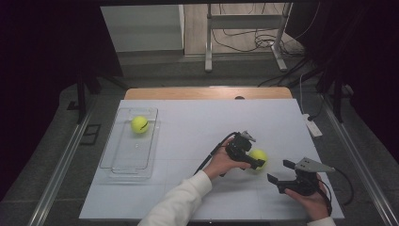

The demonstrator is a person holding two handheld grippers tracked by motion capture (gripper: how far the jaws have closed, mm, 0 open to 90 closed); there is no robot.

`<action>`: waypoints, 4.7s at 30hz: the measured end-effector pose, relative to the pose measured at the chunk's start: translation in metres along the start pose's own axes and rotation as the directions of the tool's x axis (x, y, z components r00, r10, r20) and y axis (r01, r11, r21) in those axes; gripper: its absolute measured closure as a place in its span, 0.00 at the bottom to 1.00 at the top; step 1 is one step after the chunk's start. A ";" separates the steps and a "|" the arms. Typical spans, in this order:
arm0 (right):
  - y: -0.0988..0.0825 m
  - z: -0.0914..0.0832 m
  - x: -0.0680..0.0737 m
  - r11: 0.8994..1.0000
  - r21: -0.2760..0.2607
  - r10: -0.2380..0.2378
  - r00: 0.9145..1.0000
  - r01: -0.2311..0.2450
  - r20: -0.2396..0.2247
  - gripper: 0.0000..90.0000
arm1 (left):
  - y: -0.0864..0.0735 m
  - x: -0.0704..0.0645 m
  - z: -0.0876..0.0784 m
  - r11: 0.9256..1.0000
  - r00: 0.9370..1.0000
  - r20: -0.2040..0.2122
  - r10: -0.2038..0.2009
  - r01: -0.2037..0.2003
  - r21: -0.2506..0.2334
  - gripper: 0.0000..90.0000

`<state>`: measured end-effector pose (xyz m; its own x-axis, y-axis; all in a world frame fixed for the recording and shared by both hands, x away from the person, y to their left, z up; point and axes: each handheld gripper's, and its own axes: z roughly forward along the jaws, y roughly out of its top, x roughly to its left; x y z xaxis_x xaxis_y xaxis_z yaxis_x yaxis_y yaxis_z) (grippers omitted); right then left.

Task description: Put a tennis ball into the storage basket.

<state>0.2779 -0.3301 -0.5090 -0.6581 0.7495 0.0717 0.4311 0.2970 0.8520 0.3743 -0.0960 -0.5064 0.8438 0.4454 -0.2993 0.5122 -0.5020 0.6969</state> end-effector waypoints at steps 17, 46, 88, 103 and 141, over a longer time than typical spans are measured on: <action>0.000 0.000 0.000 1.000 -0.004 -0.003 1.000 0.003 0.001 0.12 | -0.002 0.002 0.005 1.000 1.000 0.009 0.016 -0.016 0.011 0.30; 0.001 -0.001 0.000 1.000 -0.010 -0.004 1.000 0.004 0.005 0.12 | -0.002 0.011 -0.009 1.000 1.000 0.021 0.013 -0.013 0.001 0.33; 0.000 0.000 0.000 1.000 -0.003 0.000 1.000 0.000 0.008 0.12 | -0.021 0.014 -0.075 0.995 1.000 -0.024 0.011 -0.013 -0.098 0.33; 0.000 0.000 0.000 1.000 0.000 -0.002 1.000 0.002 0.009 0.12 | -0.030 0.015 -0.096 0.993 0.999 -0.049 0.013 -0.019 -0.118 0.33; 0.001 0.000 0.001 1.000 0.004 -0.001 1.000 0.001 0.012 0.12 | -0.052 0.017 -0.137 0.984 0.995 -0.095 -0.002 -0.015 -0.176 0.33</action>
<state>0.2778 -0.3287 -0.5084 -0.6509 0.7564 0.0647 0.4328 0.2997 0.8502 0.3401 0.0392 -0.4587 0.8239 0.5147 -0.2374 0.4633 -0.3704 0.8051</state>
